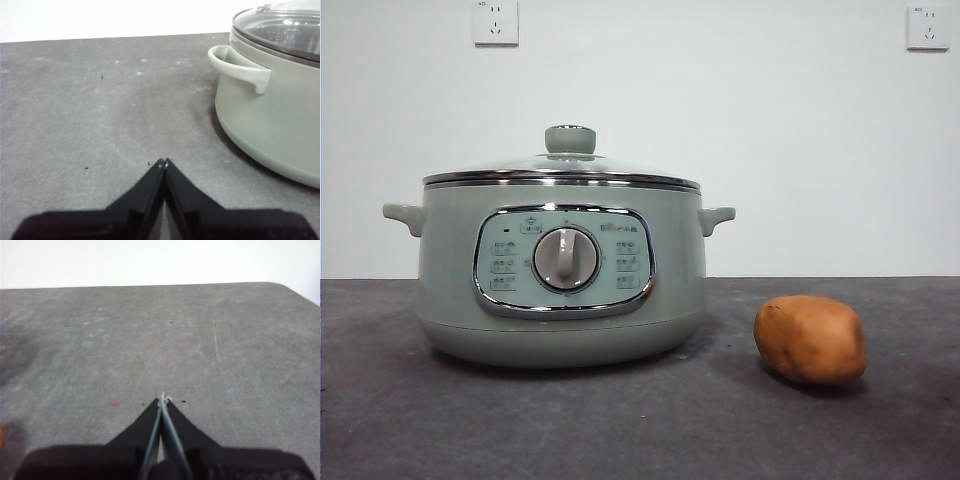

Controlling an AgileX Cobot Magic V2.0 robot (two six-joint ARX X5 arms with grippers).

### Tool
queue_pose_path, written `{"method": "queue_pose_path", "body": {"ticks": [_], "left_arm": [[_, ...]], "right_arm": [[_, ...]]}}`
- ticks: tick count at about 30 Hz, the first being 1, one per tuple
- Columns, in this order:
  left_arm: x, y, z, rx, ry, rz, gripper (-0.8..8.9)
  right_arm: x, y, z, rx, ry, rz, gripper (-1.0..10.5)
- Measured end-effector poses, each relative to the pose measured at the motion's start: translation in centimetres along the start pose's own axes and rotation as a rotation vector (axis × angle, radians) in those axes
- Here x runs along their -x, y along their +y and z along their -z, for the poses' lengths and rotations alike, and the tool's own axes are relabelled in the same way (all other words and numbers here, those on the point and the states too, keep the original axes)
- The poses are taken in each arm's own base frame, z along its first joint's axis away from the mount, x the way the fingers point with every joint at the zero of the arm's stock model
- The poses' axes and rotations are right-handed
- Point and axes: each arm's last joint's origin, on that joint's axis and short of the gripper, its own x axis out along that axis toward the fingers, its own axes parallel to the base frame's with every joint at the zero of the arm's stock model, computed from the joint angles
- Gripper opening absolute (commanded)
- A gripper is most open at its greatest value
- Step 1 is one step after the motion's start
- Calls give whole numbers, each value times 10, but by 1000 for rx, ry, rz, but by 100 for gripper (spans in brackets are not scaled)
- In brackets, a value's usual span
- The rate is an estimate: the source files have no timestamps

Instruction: Pick up the potato,open the lid,put the potato in the pot,close the lid

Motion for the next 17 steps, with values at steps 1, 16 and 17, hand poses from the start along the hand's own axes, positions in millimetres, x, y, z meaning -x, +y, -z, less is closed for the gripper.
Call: {"method": "queue_pose_path", "body": {"ticks": [1, 16, 17], "left_arm": [[0, 0, 0, 0, 0, 0, -3], [3, -1, -15, 35, -64, 39, 7], [4, -2, -20, 37, -73, 58, 21]], "right_arm": [[0, 0, 0, -11, 0, 0, 0], [14, 1, -39, -139, -118, -37, 51], [16, 1, -44, -139, -127, -52, 123]]}}
